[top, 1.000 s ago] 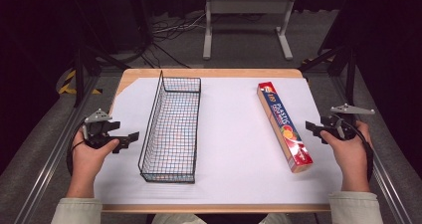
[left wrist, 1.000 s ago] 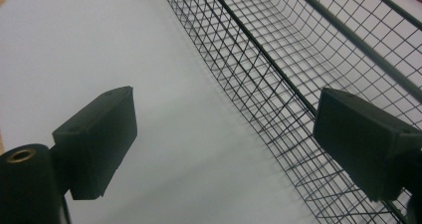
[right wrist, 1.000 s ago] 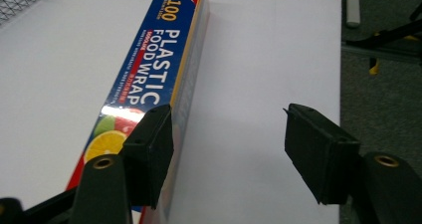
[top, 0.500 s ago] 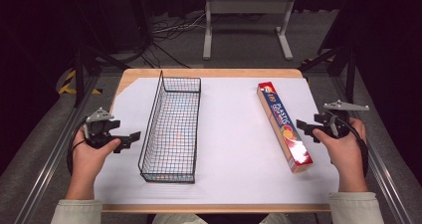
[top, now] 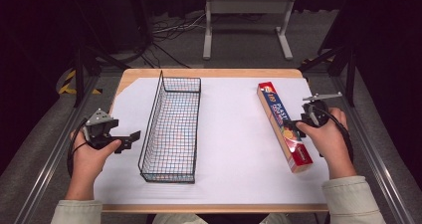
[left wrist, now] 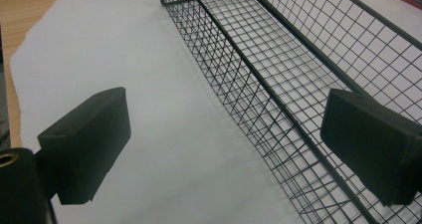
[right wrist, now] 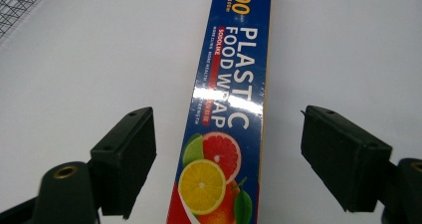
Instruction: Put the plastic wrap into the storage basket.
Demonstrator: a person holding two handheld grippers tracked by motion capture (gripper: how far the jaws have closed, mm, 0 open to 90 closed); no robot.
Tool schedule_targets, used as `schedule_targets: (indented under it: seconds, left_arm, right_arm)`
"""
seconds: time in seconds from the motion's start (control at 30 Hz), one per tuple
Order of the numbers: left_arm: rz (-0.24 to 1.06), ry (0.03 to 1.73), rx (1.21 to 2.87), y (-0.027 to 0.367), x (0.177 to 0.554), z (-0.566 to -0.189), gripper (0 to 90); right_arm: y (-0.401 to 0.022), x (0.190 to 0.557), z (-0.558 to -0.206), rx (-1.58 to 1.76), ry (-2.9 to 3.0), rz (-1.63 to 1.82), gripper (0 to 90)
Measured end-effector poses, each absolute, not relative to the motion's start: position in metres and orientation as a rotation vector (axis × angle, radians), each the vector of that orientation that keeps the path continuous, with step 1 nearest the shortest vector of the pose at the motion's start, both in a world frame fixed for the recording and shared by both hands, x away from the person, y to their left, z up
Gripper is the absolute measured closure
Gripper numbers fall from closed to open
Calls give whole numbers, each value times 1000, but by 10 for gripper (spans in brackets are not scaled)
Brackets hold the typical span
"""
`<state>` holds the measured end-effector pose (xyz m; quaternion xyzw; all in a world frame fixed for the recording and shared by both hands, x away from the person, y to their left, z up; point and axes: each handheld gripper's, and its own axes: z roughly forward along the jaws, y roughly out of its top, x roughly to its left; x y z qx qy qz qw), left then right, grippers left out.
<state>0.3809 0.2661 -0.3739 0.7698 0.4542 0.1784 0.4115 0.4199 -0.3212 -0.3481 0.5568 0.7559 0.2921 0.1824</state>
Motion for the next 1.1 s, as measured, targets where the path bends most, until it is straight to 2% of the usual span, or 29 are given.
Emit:
schedule_targets:
  seconds: [0.2,0.4,0.57,0.77,1.0,1.1]
  left_arm:
    - [423,1171,1942,267,384,-379,47]
    - [460,1160,1931,269,385,-379,43]
    - [523,1160,1922,273,386,-378,50]
    - [496,1164,1907,276,387,-378,65]
    - [427,1160,1916,277,385,-375,87]
    - [422,1176,1916,276,384,-374,92]
  right_arm:
    - [-316,435,-355,1630,2159,781,210]
    - [-311,445,-366,1694,2174,699,180]
    - [-308,448,-378,1718,2194,632,174]
    - [-304,446,-389,1734,2213,587,174]
    - [-301,446,-403,1742,2226,501,257]
    - [-298,446,-406,1752,2229,458,351]
